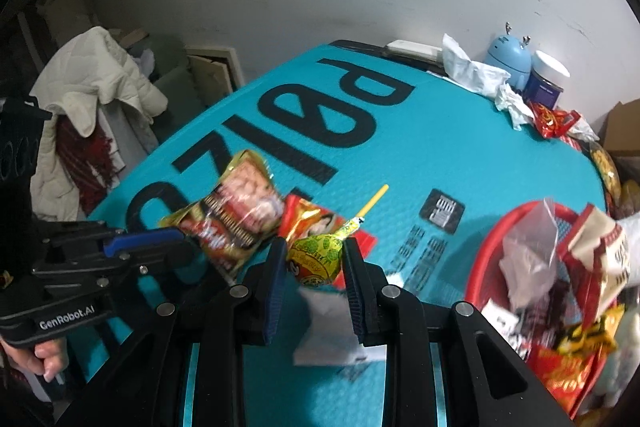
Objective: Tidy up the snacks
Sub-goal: 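Close the right tool around the yellow lollipop while the left tool holds the gold chip bag, then carry the gold chip bag and yellow lollipop over the red mesh basket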
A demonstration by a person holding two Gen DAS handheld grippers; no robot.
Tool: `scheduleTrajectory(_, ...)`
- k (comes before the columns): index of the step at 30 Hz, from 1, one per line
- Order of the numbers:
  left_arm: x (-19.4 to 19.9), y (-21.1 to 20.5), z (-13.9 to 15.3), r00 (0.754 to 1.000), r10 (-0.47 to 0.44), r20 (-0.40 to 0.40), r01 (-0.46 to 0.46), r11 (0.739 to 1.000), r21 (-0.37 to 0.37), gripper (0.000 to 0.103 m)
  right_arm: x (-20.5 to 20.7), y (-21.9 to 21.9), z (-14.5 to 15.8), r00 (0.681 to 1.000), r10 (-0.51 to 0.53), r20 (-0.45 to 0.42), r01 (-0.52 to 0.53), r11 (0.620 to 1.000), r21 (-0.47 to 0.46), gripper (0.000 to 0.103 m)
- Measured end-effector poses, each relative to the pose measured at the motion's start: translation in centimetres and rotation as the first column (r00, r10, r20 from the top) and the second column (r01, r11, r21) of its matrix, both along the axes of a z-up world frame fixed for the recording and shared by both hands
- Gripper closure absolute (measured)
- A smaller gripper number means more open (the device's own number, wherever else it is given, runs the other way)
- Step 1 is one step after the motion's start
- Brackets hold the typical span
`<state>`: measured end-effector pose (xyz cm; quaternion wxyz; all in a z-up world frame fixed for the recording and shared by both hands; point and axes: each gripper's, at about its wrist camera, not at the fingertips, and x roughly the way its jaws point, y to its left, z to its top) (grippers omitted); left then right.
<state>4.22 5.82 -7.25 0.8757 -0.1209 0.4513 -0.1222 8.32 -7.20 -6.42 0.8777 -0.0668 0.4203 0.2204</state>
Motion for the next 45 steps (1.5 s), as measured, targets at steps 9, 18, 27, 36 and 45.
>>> scheduleTrajectory(9, -0.9, 0.2, 0.8, 0.996, 0.089, 0.032, -0.092, 0.988, 0.128, 0.072, -2.4, -0.8, -0.3, 1.000, -0.005, -0.008, 0.005, 1.000, 0.014, 0.075)
scheduleTrajectory(18, 1.9, -0.9, 1.3, 0.995, 0.068, 0.069, -0.079, 0.982, 0.172, 0.022, -1.9, -2.2, -0.4, 0.999, -0.036, -0.008, 0.036, 0.999, 0.025, 0.075)
scheduleTrajectory(27, 6.4, -1.9, -2.4, 0.997, 0.019, -0.070, -0.007, 0.987, 0.163, 0.022, -0.1, -3.1, -1.6, 0.998, -0.059, -0.034, 0.060, 0.998, 0.015, 0.075)
scheduleTrajectory(36, 6.7, -2.6, -3.7, 0.995, -0.034, -0.089, 0.048, 0.986, 0.160, 0.049, 0.6, -3.5, -2.6, 0.996, -0.065, -0.060, 0.066, 0.998, 0.018, 0.075)
scheduleTrajectory(45, 4.0, -3.0, -2.7, 0.996, -0.067, -0.054, 0.074, 0.986, 0.152, 0.056, -0.9, -3.8, -2.4, 0.996, -0.074, -0.056, 0.076, 0.997, 0.031, 0.075)
